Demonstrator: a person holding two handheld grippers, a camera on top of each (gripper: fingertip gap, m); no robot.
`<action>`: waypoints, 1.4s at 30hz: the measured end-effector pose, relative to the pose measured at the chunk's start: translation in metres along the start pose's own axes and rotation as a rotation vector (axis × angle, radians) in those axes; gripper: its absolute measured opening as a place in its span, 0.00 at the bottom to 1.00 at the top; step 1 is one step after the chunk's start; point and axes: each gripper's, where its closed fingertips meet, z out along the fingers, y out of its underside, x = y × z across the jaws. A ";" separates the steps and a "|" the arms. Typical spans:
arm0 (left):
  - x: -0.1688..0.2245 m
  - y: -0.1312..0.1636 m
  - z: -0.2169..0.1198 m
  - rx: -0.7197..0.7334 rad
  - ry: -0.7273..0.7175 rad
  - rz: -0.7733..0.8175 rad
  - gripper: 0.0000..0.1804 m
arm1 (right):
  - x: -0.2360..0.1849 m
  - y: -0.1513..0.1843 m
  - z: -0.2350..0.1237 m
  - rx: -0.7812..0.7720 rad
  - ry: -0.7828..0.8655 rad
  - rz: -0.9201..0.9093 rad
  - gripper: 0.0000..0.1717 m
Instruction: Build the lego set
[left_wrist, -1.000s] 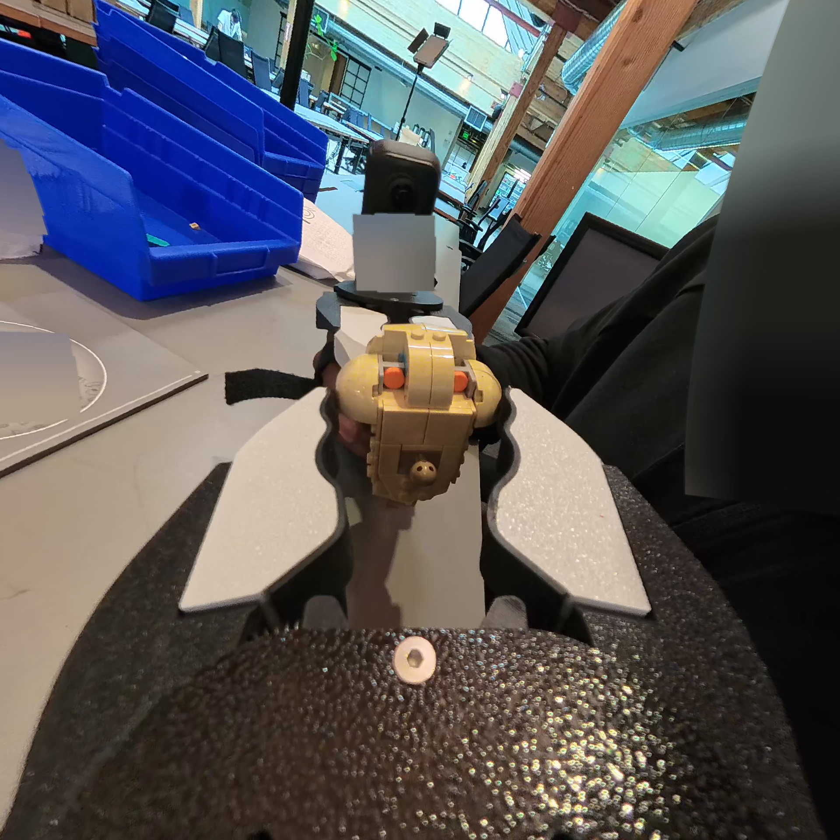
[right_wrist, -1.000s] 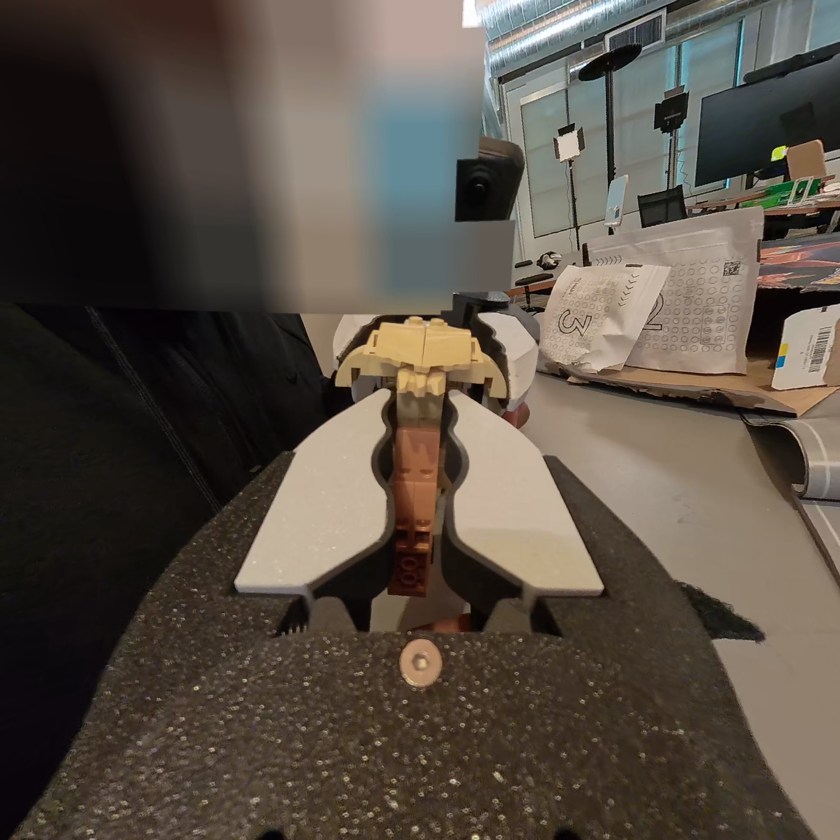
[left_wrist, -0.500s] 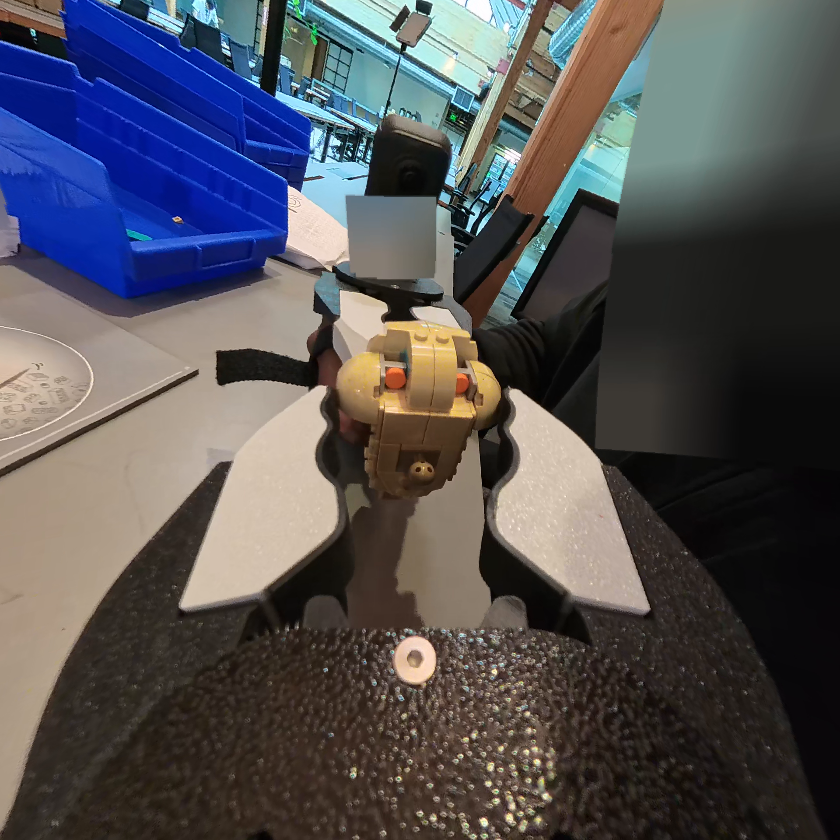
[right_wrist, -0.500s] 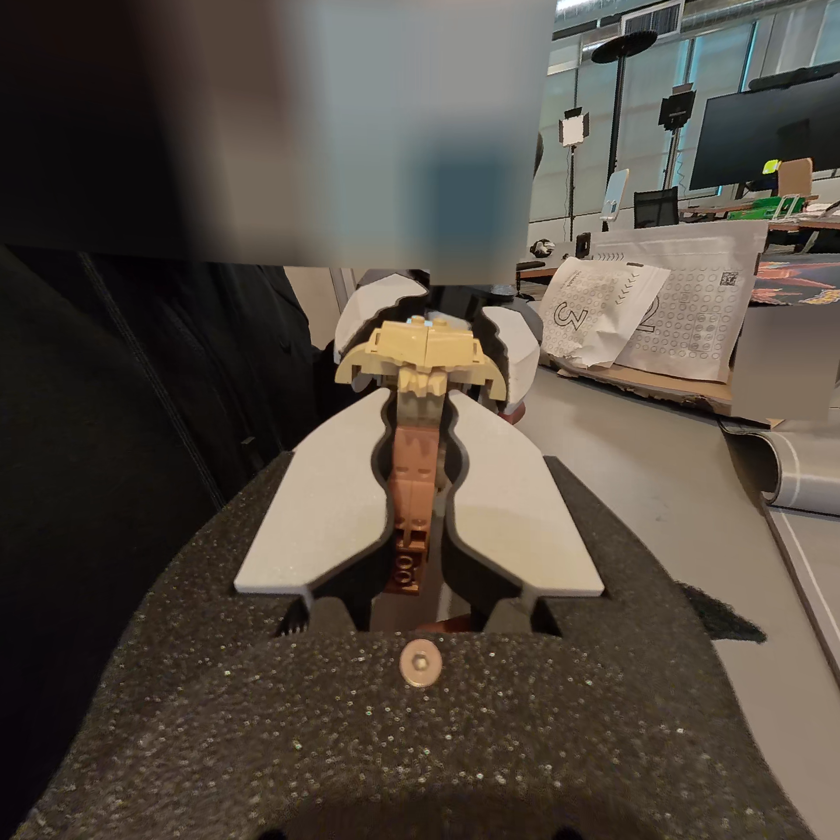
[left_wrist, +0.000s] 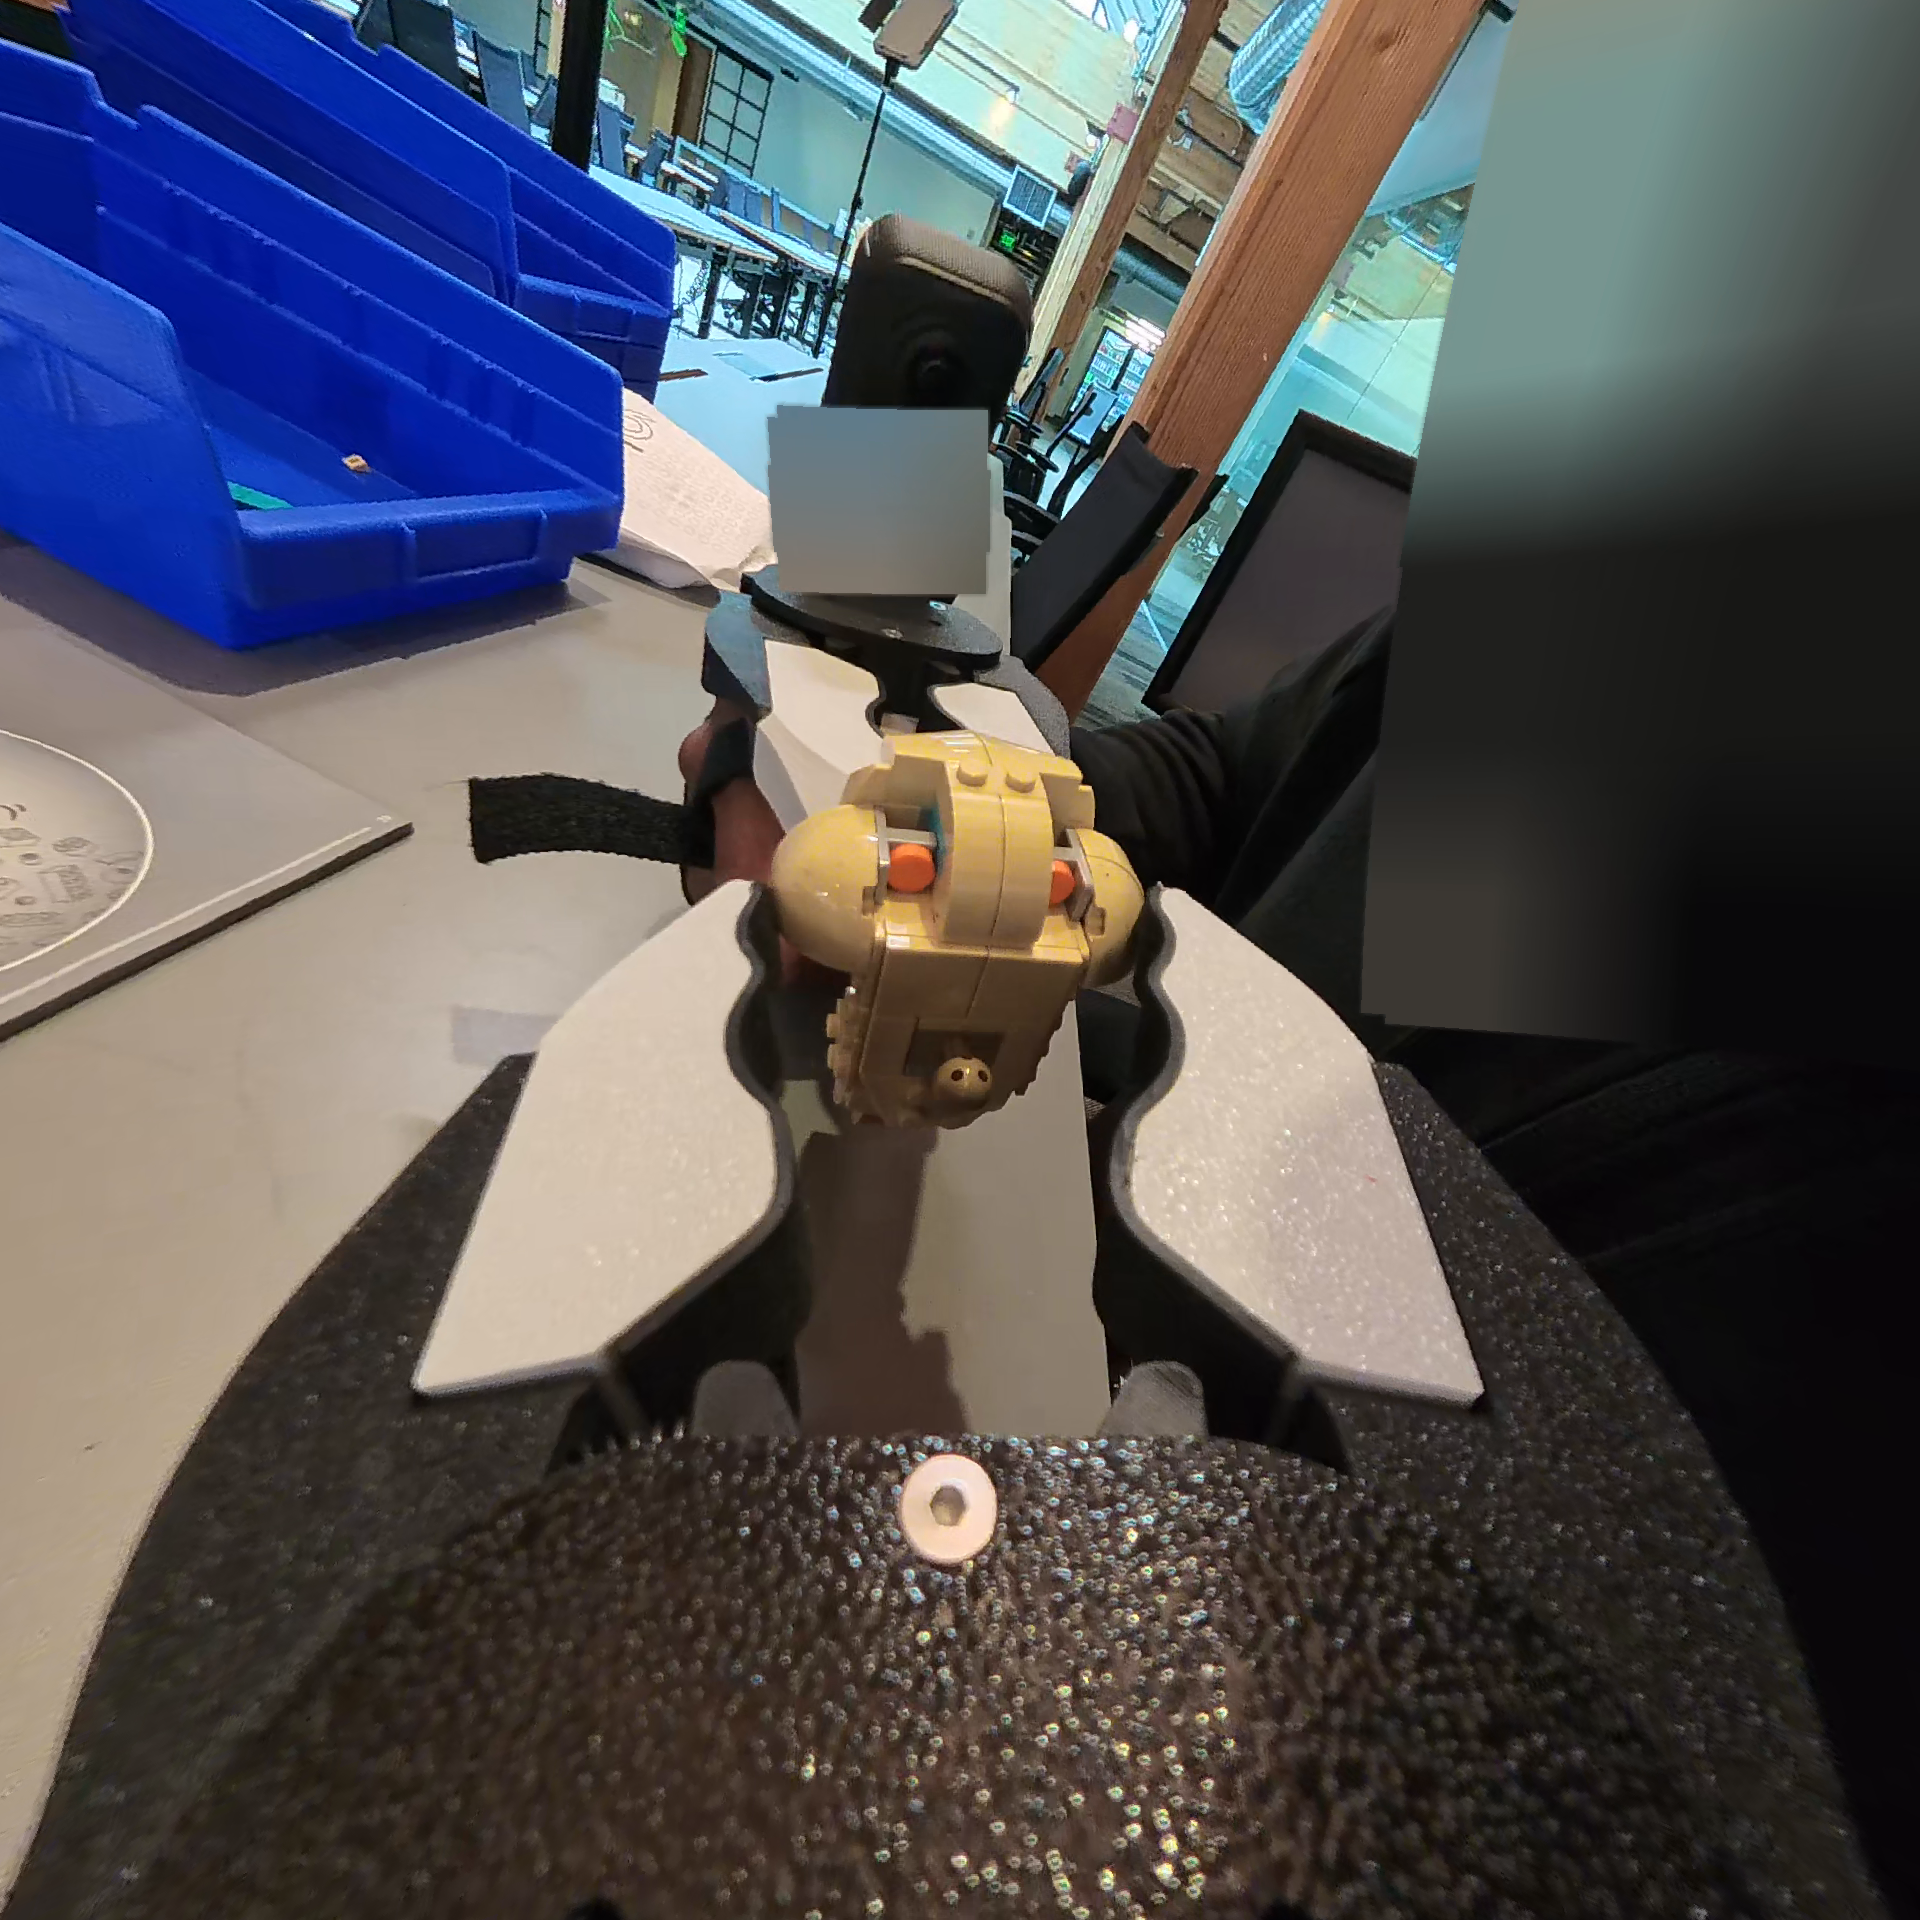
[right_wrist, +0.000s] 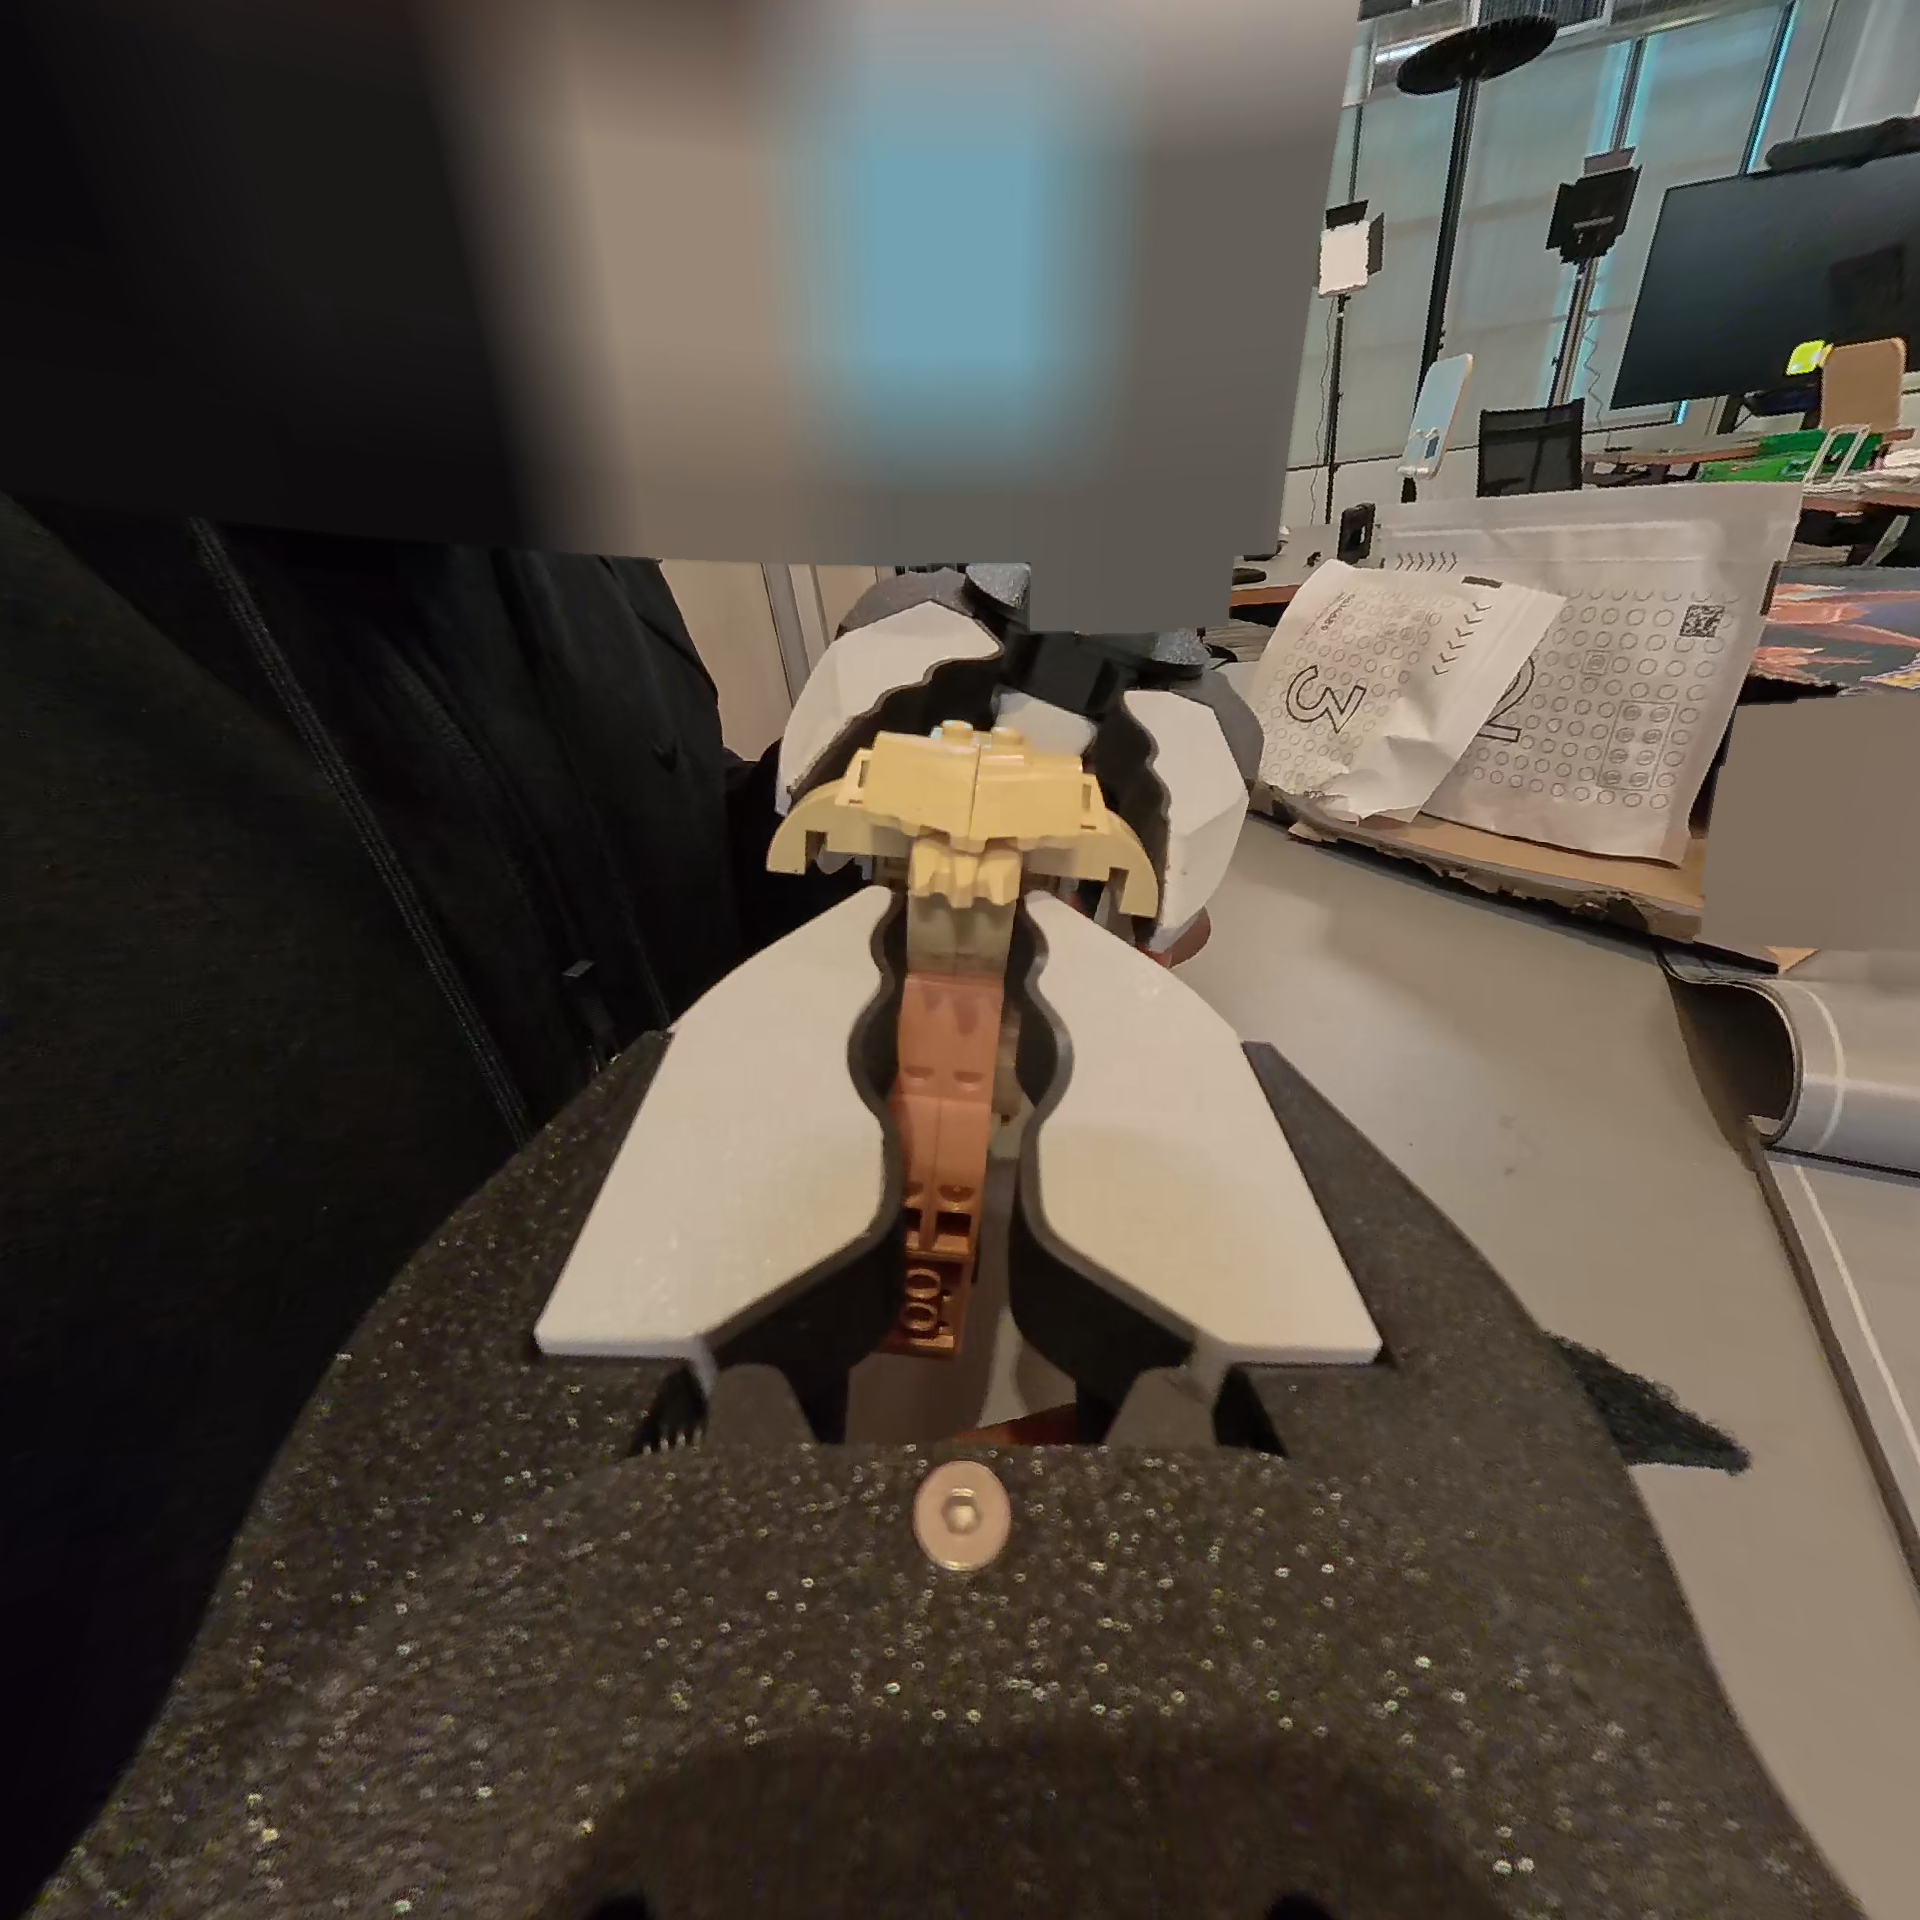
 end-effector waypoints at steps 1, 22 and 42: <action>0.000 0.000 0.000 0.000 -0.001 0.003 0.36 | 0.000 0.000 0.000 0.000 0.000 -0.001 0.11; -0.026 -0.025 -0.031 0.272 -0.213 -0.101 0.22 | 0.054 -0.023 -0.023 0.127 0.476 -0.193 0.10; -0.030 -0.029 -0.007 0.429 0.100 -0.556 0.07 | 0.060 -0.023 -0.025 0.062 0.597 -0.394 0.10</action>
